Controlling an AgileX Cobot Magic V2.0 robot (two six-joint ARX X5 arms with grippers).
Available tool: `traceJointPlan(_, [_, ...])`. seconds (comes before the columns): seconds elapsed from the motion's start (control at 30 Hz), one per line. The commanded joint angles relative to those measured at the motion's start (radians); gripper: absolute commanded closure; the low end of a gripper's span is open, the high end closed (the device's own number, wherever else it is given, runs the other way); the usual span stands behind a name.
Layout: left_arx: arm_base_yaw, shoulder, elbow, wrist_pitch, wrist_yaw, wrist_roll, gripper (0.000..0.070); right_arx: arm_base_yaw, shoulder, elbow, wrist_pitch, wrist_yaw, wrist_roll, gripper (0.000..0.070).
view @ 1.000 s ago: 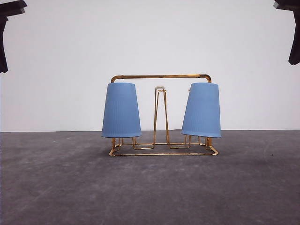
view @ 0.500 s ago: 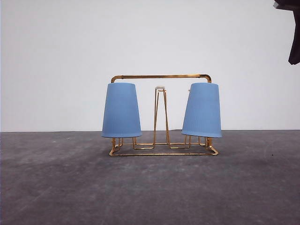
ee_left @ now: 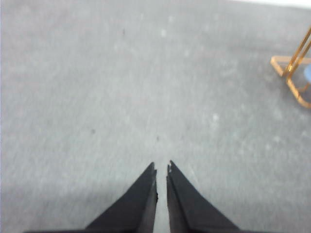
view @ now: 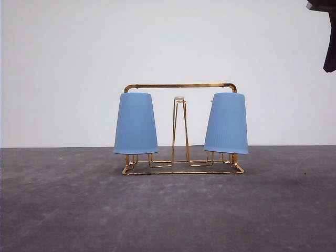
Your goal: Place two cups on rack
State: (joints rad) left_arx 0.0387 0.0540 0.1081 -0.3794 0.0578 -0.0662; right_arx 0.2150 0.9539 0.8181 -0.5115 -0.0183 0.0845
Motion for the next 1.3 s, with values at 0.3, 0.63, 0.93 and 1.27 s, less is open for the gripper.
traceJointPlan(0.3, [-0.006, -0.052, -0.091, 0.188, 0.002, -0.039, 0.0683, 0.001, 0.005, 0.010, 0.011, 0.003, 0.013, 0.0693])
traceJointPlan(0.63, [-0.008, -0.051, -0.095, 0.200, 0.001, -0.040, 0.0683, 0.000, 0.005, 0.010, 0.012, 0.001, 0.013, 0.0693])
traceJointPlan(0.93, [-0.008, -0.051, -0.095, 0.200, 0.001, -0.040, 0.0683, 0.006, -0.006, 0.010, 0.010, -0.001, 0.013, 0.0693])
traceJointPlan(1.27, [-0.008, -0.051, -0.095, 0.200, 0.001, -0.040, 0.0683, -0.004, -0.076, 0.010, 0.032, 0.004, 0.013, 0.0693])
